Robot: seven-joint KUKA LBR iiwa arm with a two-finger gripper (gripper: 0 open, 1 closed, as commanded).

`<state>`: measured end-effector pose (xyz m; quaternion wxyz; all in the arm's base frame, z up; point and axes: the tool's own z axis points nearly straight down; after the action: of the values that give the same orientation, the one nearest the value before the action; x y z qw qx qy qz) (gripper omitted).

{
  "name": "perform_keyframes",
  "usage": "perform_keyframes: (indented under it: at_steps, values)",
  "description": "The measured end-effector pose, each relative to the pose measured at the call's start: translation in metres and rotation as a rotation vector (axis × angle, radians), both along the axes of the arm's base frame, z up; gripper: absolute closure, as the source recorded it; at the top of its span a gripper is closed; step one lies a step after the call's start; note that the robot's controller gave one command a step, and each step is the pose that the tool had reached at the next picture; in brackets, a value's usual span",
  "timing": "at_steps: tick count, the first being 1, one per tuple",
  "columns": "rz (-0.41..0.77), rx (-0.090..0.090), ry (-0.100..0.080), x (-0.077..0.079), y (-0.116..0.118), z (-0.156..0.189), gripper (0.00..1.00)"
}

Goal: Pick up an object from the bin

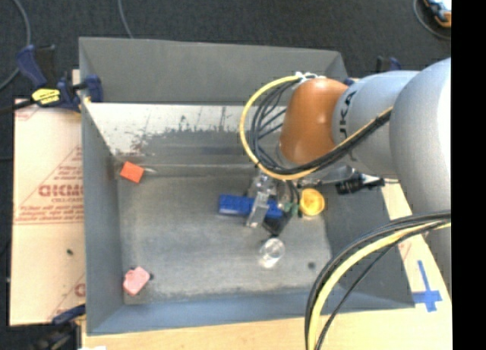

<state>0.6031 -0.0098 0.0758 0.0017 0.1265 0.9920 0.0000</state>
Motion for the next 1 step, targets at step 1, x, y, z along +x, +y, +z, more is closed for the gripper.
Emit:
perform_keyframes:
  at_steps: [1]
  values:
    - [0.000,0.000,0.003,-0.0008,-0.0003,0.0196,1.00]
